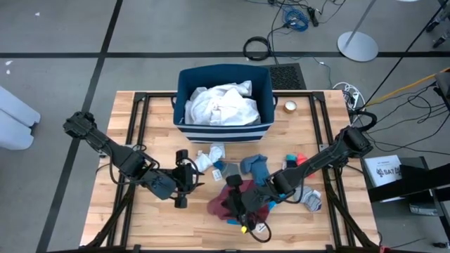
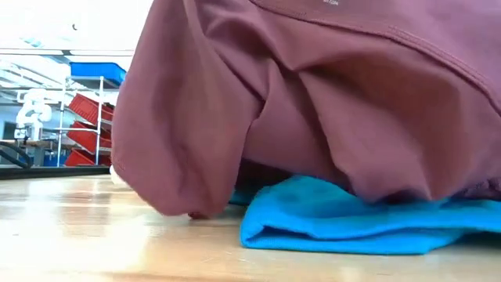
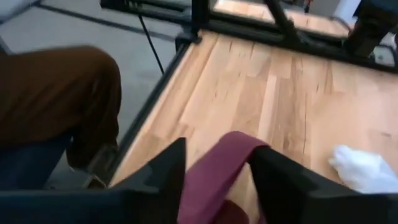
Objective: Sort clothes
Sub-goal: Put the maroon underwear into the blue bin
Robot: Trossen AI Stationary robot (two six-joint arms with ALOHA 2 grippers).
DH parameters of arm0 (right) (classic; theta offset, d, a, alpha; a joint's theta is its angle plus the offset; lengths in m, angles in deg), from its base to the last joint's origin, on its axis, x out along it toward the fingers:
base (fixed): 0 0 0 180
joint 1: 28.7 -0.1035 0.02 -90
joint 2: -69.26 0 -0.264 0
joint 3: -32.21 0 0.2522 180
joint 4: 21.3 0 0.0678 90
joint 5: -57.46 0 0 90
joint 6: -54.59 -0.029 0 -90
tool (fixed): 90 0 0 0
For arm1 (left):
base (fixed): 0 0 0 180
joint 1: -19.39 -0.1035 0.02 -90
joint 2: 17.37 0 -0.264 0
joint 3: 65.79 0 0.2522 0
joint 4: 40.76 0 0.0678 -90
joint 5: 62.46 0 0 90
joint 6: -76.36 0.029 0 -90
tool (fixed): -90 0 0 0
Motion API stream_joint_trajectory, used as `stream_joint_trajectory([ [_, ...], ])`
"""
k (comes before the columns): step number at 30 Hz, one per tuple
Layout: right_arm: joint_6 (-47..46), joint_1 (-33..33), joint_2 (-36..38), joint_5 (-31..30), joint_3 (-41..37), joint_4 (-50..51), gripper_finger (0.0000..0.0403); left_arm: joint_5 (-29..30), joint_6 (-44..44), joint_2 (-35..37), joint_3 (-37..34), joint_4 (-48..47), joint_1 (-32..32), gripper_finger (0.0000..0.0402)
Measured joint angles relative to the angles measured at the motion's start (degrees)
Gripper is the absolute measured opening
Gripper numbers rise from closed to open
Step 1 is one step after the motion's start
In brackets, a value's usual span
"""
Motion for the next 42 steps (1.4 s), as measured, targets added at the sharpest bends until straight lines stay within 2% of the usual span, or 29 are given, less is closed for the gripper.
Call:
stream_joint_trajectory([
  [5,-1.78,0.02,0.07,0.0,7.0,8.04,0.0227,0.0,-0.15,-0.02,0.0,0.04,0.0,0.0145],
  [10,-4.71,0.04,0.11,-0.02,15.96,21.28,0.0257,-0.2,-0.14,-0.02,0.0,0.03,0.0,0.0145],
  [14,-2.75,2.43,0.12,-1.55,20.69,22.27,0.026,-0.39,-0.13,-0.02,0.0,0.02,0.0,0.0145],
  [17,-3.65,4.32,0.28,0.66,22.06,22.7,0.0259,-0.66,-0.15,-0.02,0.0,0.02,0.0,0.0145],
  [20,-7.57,5.03,0.2,4.74,23.25,30.69,0.0259,-1.9,-0.1,-0.02,0.0,-0.24,0.0,0.0145],
  [26,-16.35,6.84,-0.12,4.27,23.41,45.04,0.0258,-2.12,-0.43,-0.02,0.0,-1.21,0.0,0.0145],
  [31,-25.3,2.99,-0.13,4.48,21.72,59.02,0.0258,-2.82,-1.57,-0.02,0.0,-1.27,0.0,0.0145],
  [34,-31.21,-0.65,-0.17,3.92,18.16,56.82,0.0258,-3.41,-1.55,-0.02,0.0,-1.28,0.0,0.0145],
  [42,-36.21,-7.8,-0.22,1.27,1.79,35.53,0.0258,-3.41,-2.12,-0.02,0.0,-1.27,0.0,0.0145],
])
